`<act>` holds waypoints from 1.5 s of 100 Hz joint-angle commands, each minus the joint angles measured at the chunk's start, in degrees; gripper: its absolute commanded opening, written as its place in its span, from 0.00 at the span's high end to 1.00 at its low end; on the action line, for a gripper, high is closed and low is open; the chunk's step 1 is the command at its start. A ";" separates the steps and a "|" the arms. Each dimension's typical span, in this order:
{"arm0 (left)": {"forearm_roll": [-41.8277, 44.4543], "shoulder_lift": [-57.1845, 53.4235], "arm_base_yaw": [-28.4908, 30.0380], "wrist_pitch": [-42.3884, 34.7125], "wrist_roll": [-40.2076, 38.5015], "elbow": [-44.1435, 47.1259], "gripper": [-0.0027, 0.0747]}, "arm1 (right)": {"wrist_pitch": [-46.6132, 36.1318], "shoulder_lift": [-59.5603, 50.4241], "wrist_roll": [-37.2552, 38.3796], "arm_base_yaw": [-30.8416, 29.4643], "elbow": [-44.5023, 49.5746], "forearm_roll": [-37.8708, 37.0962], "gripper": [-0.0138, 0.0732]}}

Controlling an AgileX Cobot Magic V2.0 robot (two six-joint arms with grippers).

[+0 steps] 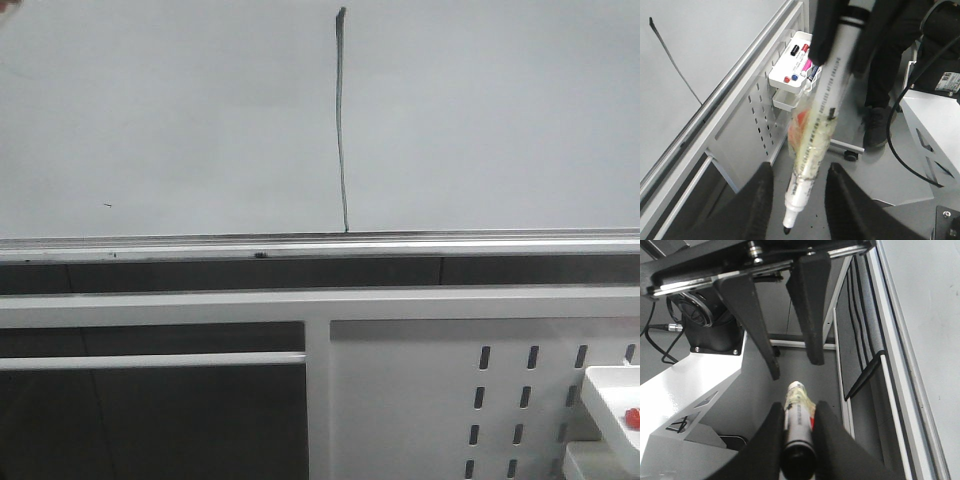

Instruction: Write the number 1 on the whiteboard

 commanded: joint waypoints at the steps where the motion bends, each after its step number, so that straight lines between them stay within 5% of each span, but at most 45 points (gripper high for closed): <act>1: -3.62 0.43 0.16 -0.90 2.01 -2.17 0.68 | -3.59 -0.99 -0.66 0.09 -2.13 1.14 0.92; 150: 1.63 5.52 0.16 -2.09 3.45 -2.05 0.63 | -6.09 -1.71 -1.51 3.09 -2.13 2.47 0.92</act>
